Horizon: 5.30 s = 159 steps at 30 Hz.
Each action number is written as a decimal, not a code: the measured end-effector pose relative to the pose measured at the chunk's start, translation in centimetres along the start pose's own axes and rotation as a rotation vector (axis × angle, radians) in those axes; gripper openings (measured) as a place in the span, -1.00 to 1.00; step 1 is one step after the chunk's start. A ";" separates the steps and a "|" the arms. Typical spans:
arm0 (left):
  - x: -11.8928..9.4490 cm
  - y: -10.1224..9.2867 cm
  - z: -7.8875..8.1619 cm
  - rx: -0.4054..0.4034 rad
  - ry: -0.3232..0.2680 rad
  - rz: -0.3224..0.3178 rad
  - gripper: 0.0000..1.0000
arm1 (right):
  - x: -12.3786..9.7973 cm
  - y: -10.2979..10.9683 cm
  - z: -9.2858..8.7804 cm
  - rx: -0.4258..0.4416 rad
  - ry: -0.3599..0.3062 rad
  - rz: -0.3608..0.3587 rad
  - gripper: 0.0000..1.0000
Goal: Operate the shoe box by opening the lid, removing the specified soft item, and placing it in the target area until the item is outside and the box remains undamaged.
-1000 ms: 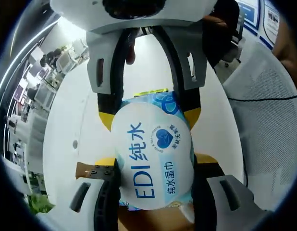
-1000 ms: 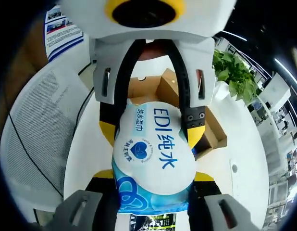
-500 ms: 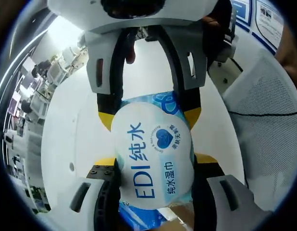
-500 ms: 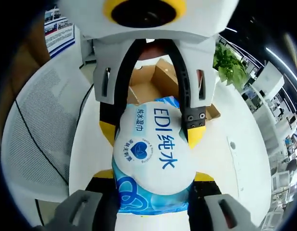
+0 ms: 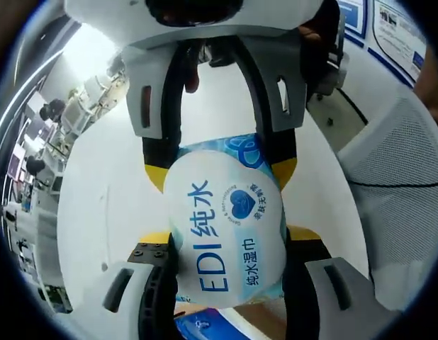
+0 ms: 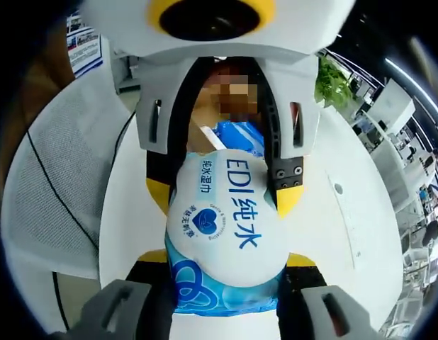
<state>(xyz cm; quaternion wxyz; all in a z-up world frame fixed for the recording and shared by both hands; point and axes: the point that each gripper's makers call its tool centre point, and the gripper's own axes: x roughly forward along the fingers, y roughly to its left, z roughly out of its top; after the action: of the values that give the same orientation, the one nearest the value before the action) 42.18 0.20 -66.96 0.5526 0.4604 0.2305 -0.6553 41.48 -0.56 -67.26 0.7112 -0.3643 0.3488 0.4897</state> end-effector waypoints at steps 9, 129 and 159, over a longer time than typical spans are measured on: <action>1.1 1.2 -0.3 -0.014 -0.004 0.002 0.17 | 0.7 -1.1 -0.9 -0.004 0.007 0.010 0.10; -0.6 3.2 -5.7 -0.234 -0.136 0.124 0.20 | 3.3 -4.1 -0.7 0.269 -0.169 -0.076 0.01; -12.7 -0.6 -12.9 -0.603 -0.323 0.401 0.27 | 1.3 -1.5 8.8 0.415 -0.439 -0.132 0.08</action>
<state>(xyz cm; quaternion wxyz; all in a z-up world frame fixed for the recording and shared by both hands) 45.69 17.36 -62.25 0.8092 0.2041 0.2282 -0.5014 44.51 7.15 -63.78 0.8592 -0.1187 0.2549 0.4275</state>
